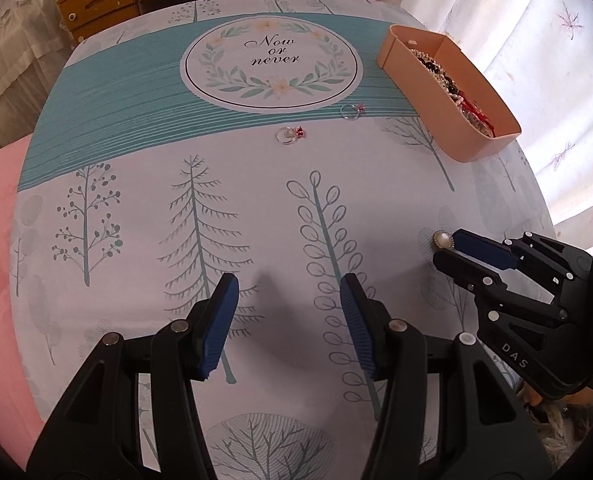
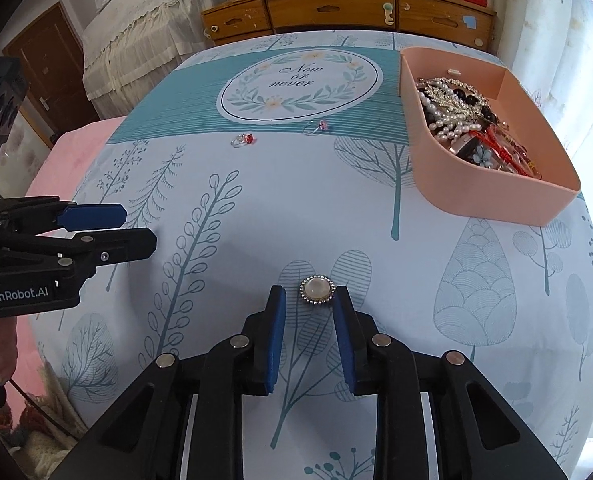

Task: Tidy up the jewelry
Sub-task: 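Grasp the pearl-and-rhinestone brooch with the right tool, then lower the brooch into the pink box and open the right tool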

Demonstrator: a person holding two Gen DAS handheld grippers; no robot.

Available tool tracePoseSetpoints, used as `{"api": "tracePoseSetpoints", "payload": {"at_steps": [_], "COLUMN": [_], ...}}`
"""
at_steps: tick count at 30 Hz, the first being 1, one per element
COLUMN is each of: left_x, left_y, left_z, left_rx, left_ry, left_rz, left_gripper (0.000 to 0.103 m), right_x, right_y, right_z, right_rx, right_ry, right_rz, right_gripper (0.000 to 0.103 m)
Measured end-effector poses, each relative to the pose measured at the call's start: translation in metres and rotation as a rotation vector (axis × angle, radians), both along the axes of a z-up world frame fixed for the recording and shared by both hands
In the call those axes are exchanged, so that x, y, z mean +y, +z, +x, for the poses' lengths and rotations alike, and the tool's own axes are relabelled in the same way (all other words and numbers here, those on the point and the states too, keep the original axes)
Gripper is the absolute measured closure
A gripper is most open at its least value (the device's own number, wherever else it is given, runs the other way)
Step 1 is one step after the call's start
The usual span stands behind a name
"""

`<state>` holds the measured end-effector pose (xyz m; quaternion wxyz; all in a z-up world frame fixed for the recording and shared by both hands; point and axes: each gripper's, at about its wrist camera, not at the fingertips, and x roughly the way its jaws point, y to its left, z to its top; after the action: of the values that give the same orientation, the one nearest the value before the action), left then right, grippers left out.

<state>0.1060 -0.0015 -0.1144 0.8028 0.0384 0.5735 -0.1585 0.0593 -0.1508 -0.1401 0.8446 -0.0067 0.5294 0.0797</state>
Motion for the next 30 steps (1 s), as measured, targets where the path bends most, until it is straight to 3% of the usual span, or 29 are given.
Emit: {"api": "tracePoseSetpoints", "payload": {"at_steps": [5,9,17,25,30], "left_x": [-0.001,0.0,-0.001,-0.005,-0.009], "left_y": [-0.005,-0.008,-0.007,-0.006,0.003], "left_z": [0.001,0.003,0.002,0.001,0.008], "left_rx": [0.015,0.025,0.015,0.004,-0.056], "left_ry": [0.001,0.003,-0.002,-0.012,-0.001], "left_rz": [-0.006,-0.01,-0.012,-0.008,0.016], "left_gripper": [0.053,0.053,0.053,0.053,0.053], "right_x": [0.006,0.008,-0.003,-0.035,-0.076], "right_y": [-0.001,-0.002,0.003,0.052,0.078], "right_z": [-0.001,-0.003,-0.004,0.008,0.04], "right_rx": [-0.036,-0.061,-0.069,-0.19,-0.23], "right_ry": [0.034,0.047,0.013,-0.076,-0.187], "right_rz": [-0.046,-0.076,-0.009,0.028,0.045], "right_gripper": [0.079,0.085,0.086,0.086,0.086]}}
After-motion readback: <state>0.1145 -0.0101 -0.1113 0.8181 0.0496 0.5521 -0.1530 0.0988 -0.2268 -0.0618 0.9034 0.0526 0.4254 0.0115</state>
